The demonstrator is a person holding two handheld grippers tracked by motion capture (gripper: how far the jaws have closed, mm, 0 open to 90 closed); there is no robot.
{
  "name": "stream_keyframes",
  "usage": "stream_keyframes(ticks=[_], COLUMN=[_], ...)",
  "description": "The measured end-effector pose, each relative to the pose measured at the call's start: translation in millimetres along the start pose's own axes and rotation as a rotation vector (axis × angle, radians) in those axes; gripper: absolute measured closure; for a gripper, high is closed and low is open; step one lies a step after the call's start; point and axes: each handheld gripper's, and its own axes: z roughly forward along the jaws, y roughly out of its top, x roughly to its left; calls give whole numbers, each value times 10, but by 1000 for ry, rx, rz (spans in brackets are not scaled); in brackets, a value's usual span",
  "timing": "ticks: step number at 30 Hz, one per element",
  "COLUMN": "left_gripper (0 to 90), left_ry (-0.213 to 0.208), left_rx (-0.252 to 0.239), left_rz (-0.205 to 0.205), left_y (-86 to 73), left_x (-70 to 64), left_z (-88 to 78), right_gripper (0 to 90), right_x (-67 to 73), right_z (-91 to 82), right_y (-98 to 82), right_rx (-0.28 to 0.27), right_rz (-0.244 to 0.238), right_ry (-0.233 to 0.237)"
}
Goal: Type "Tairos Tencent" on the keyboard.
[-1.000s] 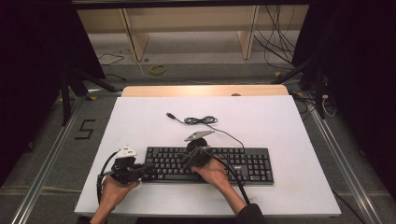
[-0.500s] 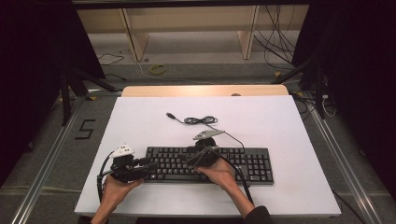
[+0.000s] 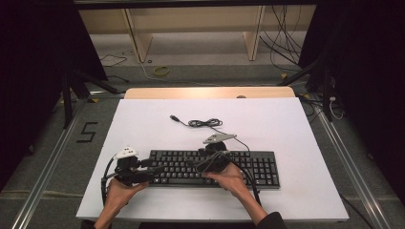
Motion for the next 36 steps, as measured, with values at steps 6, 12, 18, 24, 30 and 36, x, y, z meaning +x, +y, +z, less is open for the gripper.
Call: stream_keyframes(ticks=[6, 12, 18, 24, 30, 36], left_gripper=[478, 663, 757, 830, 886, 889], left_ry=[19, 56, 62, 68, 64, 65], left_rx=[43, 82, 103, 118, 130, 139], left_rz=[21, 68, 73, 78, 84, 84], left_y=[3, 21, 27, 34, 31, 35], left_x=[9, -24, -33, -34, -29, -28], left_z=[27, 61, 105, 122, 140, 168], right_gripper=[340, 349, 351, 352, 352, 350], right_x=[-5, -30, -59, -53, -42, -28], right_z=[-34, -77, -125, -128, -135, -155], right_y=[-4, -20, -35, -52, -69, -68], right_rx=[-2, -5, -15, -13, -13, -18], right_rz=[0, -6, -3, -9, -11, -15], right_ry=[0, -7, -14, -14, -9, -8])
